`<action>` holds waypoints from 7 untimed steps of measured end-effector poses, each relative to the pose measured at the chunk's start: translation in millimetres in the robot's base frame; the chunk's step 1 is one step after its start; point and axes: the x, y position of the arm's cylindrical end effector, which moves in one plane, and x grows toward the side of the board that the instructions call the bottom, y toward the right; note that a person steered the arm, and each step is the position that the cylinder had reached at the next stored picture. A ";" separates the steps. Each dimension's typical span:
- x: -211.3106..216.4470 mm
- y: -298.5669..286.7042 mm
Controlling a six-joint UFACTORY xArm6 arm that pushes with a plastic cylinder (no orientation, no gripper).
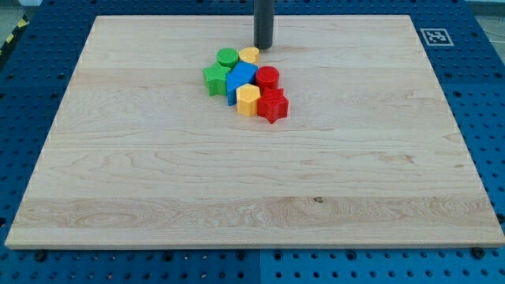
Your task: Adjust the group of blocks at the center of the board
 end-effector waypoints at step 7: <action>83.2 -98.4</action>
